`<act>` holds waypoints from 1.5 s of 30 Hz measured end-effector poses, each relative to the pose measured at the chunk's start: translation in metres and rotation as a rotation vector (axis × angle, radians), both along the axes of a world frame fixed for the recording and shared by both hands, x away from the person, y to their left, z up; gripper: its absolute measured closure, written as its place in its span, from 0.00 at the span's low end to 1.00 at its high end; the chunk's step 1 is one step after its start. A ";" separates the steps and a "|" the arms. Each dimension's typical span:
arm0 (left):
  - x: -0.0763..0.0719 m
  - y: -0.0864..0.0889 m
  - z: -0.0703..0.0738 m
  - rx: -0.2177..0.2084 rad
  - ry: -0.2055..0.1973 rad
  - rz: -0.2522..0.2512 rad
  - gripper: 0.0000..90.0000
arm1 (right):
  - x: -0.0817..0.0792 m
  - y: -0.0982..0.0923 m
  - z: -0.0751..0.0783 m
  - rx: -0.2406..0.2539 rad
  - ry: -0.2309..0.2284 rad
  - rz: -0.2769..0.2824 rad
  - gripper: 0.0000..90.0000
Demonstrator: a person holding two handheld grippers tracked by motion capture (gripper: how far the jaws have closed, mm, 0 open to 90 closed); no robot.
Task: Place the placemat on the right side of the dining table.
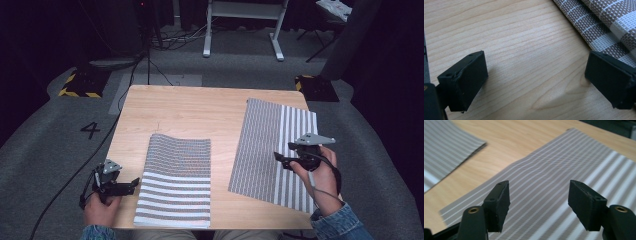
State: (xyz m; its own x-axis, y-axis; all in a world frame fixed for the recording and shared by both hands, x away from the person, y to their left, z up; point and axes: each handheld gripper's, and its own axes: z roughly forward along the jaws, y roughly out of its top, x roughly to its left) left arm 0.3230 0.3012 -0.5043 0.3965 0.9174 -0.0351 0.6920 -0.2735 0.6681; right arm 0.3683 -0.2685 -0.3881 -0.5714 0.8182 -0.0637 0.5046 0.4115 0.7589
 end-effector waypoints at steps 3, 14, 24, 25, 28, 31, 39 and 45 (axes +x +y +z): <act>0.000 0.000 0.000 -0.002 0.003 -0.003 0.05 | -0.007 0.018 -0.002 0.003 0.024 0.044 0.36; -0.002 0.000 0.000 0.001 0.001 -0.003 0.05 | -0.021 0.061 -0.021 -0.005 0.087 0.151 0.33; -0.002 0.001 0.000 0.000 0.002 -0.005 0.05 | -0.022 0.091 -0.059 -0.028 0.172 0.183 0.28; -0.002 0.001 0.000 0.000 0.001 -0.005 0.05 | -0.022 0.096 -0.066 -0.033 0.182 0.184 0.27; -0.002 0.001 0.000 0.001 0.000 -0.006 0.05 | -0.023 0.100 -0.073 -0.039 0.195 0.190 0.27; -0.002 0.001 0.000 0.002 0.001 -0.005 0.05 | -0.024 0.102 -0.077 -0.036 0.202 0.195 0.27; -0.001 0.001 0.000 0.003 0.000 -0.004 0.05 | -0.025 0.115 -0.097 -0.072 0.218 0.211 0.24; -0.002 0.001 0.000 0.003 0.000 -0.004 0.05 | -0.022 0.115 -0.096 -0.114 0.207 0.183 0.43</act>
State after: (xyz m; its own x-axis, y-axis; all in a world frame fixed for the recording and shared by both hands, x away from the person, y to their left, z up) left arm 0.3214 0.3018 -0.5043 0.4006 0.9157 -0.0323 0.6909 -0.2787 0.6671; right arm 0.3459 -0.1536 -0.4846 -0.7190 0.6948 -0.0163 0.5535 0.5866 0.5912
